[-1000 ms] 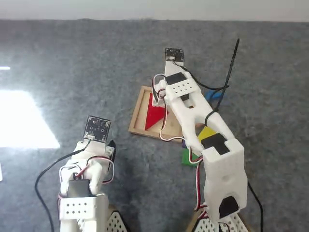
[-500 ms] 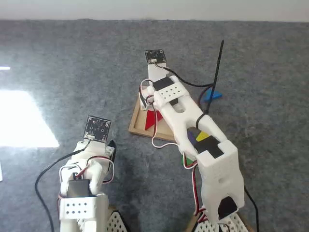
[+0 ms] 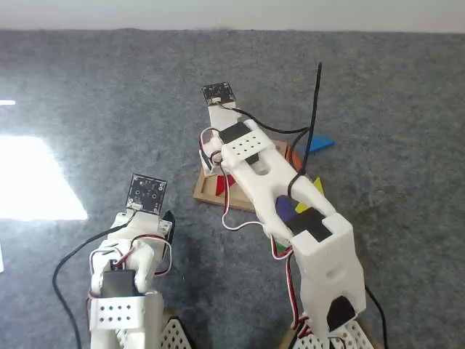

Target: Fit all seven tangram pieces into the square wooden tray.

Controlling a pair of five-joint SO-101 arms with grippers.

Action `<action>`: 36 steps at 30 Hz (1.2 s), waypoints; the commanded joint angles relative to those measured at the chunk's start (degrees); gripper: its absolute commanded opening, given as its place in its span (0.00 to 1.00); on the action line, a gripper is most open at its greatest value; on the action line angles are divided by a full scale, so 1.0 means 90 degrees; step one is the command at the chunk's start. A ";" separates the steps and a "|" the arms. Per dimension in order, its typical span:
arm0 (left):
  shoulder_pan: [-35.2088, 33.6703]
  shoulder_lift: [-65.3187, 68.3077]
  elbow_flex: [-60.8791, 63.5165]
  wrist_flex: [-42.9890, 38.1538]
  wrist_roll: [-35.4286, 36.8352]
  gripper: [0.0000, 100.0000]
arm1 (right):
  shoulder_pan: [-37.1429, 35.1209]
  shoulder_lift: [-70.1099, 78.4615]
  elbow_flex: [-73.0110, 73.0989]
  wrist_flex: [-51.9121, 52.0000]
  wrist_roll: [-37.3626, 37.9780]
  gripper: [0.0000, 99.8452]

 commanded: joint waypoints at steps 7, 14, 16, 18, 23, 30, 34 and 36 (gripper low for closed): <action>-0.0039 -0.0098 -0.0054 0.0000 -0.0078 0.15 | 0.0679 -0.1158 0.0274 -0.0073 0.0029 0.11; -0.0039 -0.0098 -0.0054 0.0000 -0.0078 0.15 | 0.0347 -0.1333 0.0840 -0.0571 0.0088 0.11; -0.0039 -0.0098 -0.0054 0.0000 -0.0078 0.15 | 0.0737 -0.1675 0.0791 -0.0151 0.0088 0.11; -0.0039 -0.0098 -0.0054 0.0000 -0.0078 0.15 | 0.1333 -0.2271 0.0772 0.0298 0.0078 0.11; -0.0039 -0.0098 -0.0054 0.0000 -0.0078 0.15 | 0.2310 -0.3844 0.1084 0.0923 0.0117 0.11; -0.0039 -0.0098 -0.0054 0.0000 -0.0078 0.15 | 0.2242 -0.4254 0.3184 0.0015 0.2032 0.11; -0.0039 -0.0098 -0.0054 0.0000 -0.0078 0.15 | 0.2291 -0.4274 0.4073 -0.0083 0.2559 0.12; -0.0039 -0.0098 -0.0054 0.0000 -0.0078 0.15 | 0.2320 -0.4322 0.4571 -0.0171 0.3038 0.12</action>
